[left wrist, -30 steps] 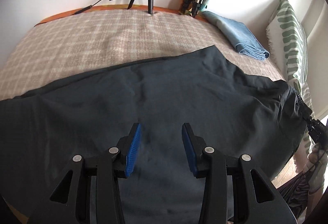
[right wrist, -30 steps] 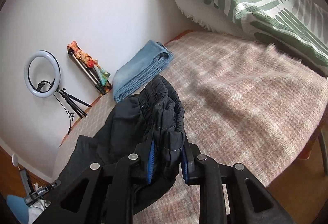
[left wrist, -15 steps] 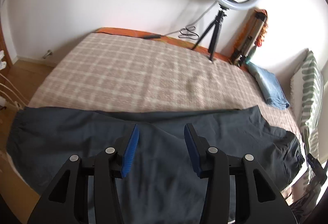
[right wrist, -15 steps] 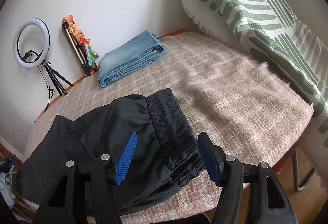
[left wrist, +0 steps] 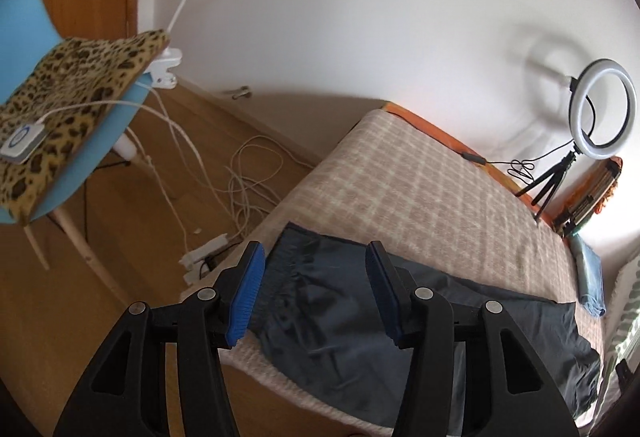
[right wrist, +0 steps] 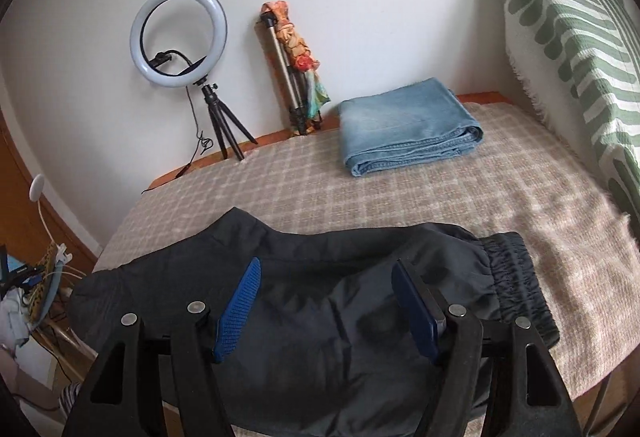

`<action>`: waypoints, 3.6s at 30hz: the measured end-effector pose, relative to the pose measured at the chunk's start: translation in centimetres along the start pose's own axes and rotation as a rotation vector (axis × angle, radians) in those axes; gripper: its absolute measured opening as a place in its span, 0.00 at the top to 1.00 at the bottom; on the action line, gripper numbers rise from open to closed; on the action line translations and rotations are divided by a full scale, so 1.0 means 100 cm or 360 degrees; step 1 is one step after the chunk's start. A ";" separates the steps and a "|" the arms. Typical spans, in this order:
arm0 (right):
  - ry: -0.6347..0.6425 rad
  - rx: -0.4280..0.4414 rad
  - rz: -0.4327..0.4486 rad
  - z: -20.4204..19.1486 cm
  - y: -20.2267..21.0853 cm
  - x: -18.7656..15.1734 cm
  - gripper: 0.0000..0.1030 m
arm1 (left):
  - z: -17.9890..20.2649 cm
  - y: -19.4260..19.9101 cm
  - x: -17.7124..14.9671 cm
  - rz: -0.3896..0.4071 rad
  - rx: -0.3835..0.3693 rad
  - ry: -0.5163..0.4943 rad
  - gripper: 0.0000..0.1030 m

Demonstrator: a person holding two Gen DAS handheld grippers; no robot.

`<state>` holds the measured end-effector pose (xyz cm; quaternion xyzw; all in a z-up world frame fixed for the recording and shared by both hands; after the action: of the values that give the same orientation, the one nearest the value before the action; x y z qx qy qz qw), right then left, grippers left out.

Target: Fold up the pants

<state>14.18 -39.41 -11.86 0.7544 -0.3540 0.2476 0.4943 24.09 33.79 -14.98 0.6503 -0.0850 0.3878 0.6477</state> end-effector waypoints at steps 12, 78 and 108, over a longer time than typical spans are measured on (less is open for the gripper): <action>0.0382 0.0332 -0.0307 -0.130 -0.133 0.017 0.31 | -0.036 -0.075 -0.069 -0.0180 -0.0088 0.0171 0.50; 0.1584 0.0936 -0.1084 -0.601 -0.415 -0.175 0.53 | -0.026 -0.095 -0.059 0.0141 -0.0309 0.0451 0.80; 0.1275 0.0582 -0.1726 -0.610 -0.418 -0.222 0.71 | 0.086 -0.054 -0.086 0.0455 -0.0173 -0.0316 0.83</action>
<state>31.41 34.10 -28.10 0.7464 0.3293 0.2806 0.5058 24.96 23.38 -23.25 0.6307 -0.2609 0.4047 0.6086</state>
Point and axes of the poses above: each gripper's, at about its wrist camera, not at the fingertips, and y roughly against the way its jaws point, z to its right, x to its top, the point moved 10 cm from there along -y, roughly the way its jaws point, and after that the axes turned 10 degrees about x, right-handed, at the moved point
